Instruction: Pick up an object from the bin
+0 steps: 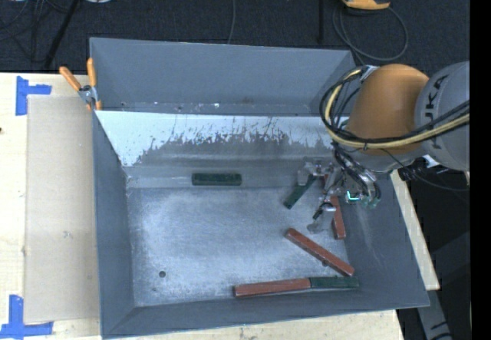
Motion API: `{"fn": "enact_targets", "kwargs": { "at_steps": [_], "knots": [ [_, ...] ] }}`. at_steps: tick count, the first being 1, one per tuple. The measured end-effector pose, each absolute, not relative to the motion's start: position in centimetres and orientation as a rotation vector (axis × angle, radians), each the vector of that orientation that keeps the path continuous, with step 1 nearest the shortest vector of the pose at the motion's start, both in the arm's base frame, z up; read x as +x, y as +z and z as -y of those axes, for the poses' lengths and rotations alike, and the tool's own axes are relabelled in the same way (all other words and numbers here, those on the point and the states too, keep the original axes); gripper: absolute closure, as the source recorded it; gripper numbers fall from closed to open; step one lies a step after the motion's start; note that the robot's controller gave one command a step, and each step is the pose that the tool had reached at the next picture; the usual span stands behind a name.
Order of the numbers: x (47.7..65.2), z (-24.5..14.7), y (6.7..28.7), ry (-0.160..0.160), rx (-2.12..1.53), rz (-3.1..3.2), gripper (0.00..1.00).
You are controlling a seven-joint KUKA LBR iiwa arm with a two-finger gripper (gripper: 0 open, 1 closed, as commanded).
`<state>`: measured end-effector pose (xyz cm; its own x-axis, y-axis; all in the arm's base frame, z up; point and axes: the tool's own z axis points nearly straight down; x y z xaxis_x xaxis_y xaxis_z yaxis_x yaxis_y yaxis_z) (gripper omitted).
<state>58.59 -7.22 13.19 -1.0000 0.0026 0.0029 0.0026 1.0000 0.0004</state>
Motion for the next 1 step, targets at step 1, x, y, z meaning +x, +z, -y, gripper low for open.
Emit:
{"fn": "enact_targets", "kwargs": {
  "at_steps": [1],
  "knots": [
    [52.36, 8.61, 7.24, -0.004, 0.085, 3.129, 0.00]
  ]
}}
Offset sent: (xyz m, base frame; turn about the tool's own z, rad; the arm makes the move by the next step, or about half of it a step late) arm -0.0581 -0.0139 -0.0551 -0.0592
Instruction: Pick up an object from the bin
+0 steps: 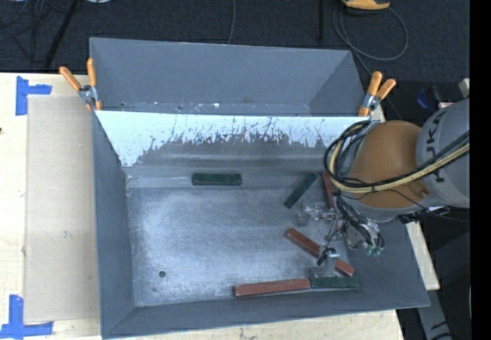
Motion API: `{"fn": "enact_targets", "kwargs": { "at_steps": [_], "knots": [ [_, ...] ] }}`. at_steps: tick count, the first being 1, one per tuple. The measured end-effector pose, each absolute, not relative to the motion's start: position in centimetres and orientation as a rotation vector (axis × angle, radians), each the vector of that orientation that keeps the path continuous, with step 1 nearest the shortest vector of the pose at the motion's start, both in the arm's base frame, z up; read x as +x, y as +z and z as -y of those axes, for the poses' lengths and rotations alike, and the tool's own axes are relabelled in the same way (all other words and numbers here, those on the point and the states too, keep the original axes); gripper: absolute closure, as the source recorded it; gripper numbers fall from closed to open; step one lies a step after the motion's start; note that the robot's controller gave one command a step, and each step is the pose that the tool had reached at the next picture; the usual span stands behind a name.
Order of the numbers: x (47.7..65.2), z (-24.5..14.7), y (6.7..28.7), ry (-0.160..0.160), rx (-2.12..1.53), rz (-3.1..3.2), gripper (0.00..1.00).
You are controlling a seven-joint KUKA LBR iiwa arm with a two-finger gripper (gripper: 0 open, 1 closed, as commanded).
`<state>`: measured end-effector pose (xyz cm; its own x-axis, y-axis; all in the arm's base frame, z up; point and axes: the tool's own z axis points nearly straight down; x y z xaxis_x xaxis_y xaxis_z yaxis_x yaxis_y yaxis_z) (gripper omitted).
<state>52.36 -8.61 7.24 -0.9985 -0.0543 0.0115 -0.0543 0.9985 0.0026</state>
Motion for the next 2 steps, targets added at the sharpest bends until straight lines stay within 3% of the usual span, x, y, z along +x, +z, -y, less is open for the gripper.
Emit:
{"fn": "enact_targets", "kwargs": {
  "at_steps": [1, 2],
  "knots": [
    [52.8, 8.5, 7.6, -0.001, 0.091, 3.139, 1.00],
    [54.5, 10.0, 21.7, 0.002, -0.174, 3.146, 1.00]
  ]
}}
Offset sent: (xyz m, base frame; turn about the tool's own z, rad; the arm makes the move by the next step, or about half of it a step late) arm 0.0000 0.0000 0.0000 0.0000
